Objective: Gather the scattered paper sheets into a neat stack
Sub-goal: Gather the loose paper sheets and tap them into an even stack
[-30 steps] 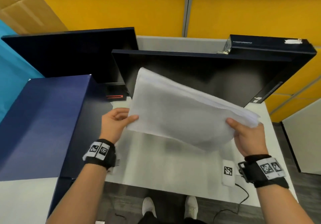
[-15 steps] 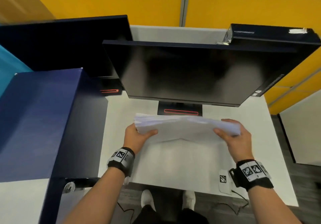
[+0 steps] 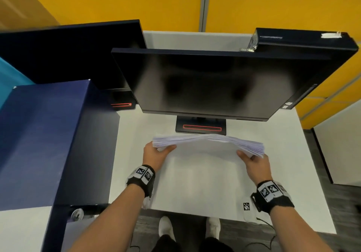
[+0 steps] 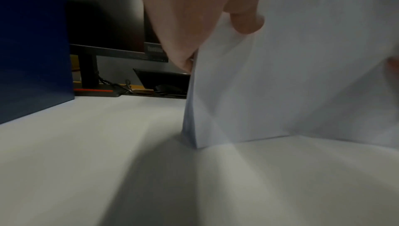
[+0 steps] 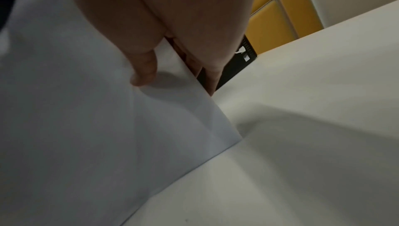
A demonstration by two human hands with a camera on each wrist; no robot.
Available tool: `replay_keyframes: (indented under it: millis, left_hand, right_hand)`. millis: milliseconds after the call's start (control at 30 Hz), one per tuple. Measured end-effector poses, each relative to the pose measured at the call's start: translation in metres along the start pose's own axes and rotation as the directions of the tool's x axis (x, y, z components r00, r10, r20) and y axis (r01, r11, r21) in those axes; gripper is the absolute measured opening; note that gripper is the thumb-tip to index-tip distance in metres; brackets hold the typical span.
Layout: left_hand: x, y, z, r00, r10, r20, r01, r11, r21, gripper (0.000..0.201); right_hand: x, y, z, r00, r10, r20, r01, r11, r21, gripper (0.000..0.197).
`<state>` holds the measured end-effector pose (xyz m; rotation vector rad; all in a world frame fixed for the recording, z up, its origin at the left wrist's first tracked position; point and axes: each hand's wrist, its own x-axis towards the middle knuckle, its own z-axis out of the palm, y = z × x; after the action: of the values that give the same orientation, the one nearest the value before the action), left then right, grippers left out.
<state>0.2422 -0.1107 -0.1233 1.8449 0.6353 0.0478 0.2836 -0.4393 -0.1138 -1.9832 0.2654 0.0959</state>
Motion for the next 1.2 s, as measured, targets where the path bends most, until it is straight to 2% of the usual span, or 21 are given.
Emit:
replay_keyframes:
  millis: [67, 100, 167, 233, 333, 433, 533, 633, 700, 767, 800, 833, 900, 967, 1100, 1200]
  left_hand:
    - [0.002, 0.006, 0.007, 0.999, 0.007, -0.034, -0.008, 0.999, -0.033, 0.047]
    - [0.001, 0.009, 0.009, 0.998, 0.022, -0.056, -0.025, 0.998, -0.066, 0.047]
    - [-0.004, 0.018, 0.013, 0.994, 0.053, -0.094, -0.066, 0.988, -0.136, 0.051]
    - [-0.009, 0.023, 0.019, 0.989, 0.061, -0.138, -0.091, 0.971, -0.220, 0.054]
    - [-0.014, 0.035, 0.028, 0.973, -0.019, -0.231, -0.068, 0.929, -0.365, 0.037]
    - [-0.010, 0.046, 0.033, 0.950, -0.159, -0.268, 0.027, 0.899, -0.438, 0.042]
    - [0.000, 0.050, 0.033, 0.942, -0.174, -0.286, 0.028, 0.893, -0.449, 0.035]
    - [0.004, 0.052, 0.028, 0.953, -0.112, -0.283, -0.009, 0.919, -0.394, 0.030]
    - [0.005, 0.048, 0.019, 0.986, 0.004, -0.166, -0.061, 0.938, -0.342, 0.032]
    - [0.015, 0.030, 0.007, 0.991, 0.133, -0.001, -0.129, 0.960, -0.249, 0.066]
    - [0.020, 0.020, 0.001, 0.988, 0.146, 0.057, -0.135, 0.976, -0.174, 0.079]
    - [0.023, 0.014, -0.003, 0.988, 0.134, 0.082, -0.127, 0.988, -0.086, 0.082]
    - [0.027, 0.012, -0.004, 0.994, 0.085, 0.072, -0.087, 0.996, 0.025, 0.054]
    - [0.028, 0.022, -0.003, 0.995, 0.101, 0.027, -0.102, 0.994, 0.031, 0.027]
    - [0.026, 0.033, -0.012, 0.968, 0.245, -0.048, -0.246, 0.969, -0.020, 0.022]
    - [0.019, 0.025, -0.018, 0.969, 0.245, -0.011, -0.245, 0.969, 0.024, 0.030]
  right_hand:
    - [0.004, 0.003, 0.003, 1.000, 0.027, -0.016, -0.027, 0.999, -0.018, 0.014]
    - [0.005, 0.002, 0.004, 1.000, 0.022, -0.017, -0.022, 1.000, 0.009, 0.024]
    - [0.001, -0.007, 0.004, 1.000, 0.001, -0.015, 0.001, 0.988, 0.153, 0.046]
    - [-0.002, -0.020, 0.006, 0.998, 0.010, -0.056, 0.007, 0.956, 0.293, 0.053]
    - [-0.002, -0.041, 0.014, 0.983, 0.088, -0.161, -0.021, 0.926, 0.377, 0.042]
    - [0.005, -0.045, 0.020, 0.954, 0.173, -0.246, -0.062, 0.914, 0.401, 0.035]
    - [0.012, -0.044, 0.020, 0.943, 0.168, -0.288, -0.035, 0.909, 0.415, 0.034]
    - [0.016, -0.048, 0.016, 0.949, 0.142, -0.281, -0.012, 0.909, 0.417, 0.026]
    - [0.015, -0.045, 0.009, 0.974, 0.095, -0.204, 0.004, 0.901, 0.434, 0.031]
    - [0.015, -0.037, 0.000, 0.997, -0.011, -0.071, 0.035, 0.939, 0.341, 0.030]
    - [0.016, -0.032, -0.004, 0.999, -0.038, -0.007, 0.038, 0.964, 0.265, 0.032]
    - [0.018, -0.028, -0.006, 0.998, -0.048, 0.038, 0.040, 0.982, 0.187, 0.036]
    - [0.020, -0.026, -0.006, 0.998, -0.046, 0.042, 0.042, 0.996, 0.083, 0.029]
    - [0.021, -0.032, -0.004, 0.998, -0.056, -0.032, 0.059, 0.993, 0.100, 0.026]
    - [0.016, -0.045, -0.013, 0.980, -0.154, -0.124, 0.172, 0.973, 0.153, 0.022]
    - [0.013, -0.036, -0.021, 0.978, -0.186, -0.098, 0.197, 0.973, 0.118, 0.024]
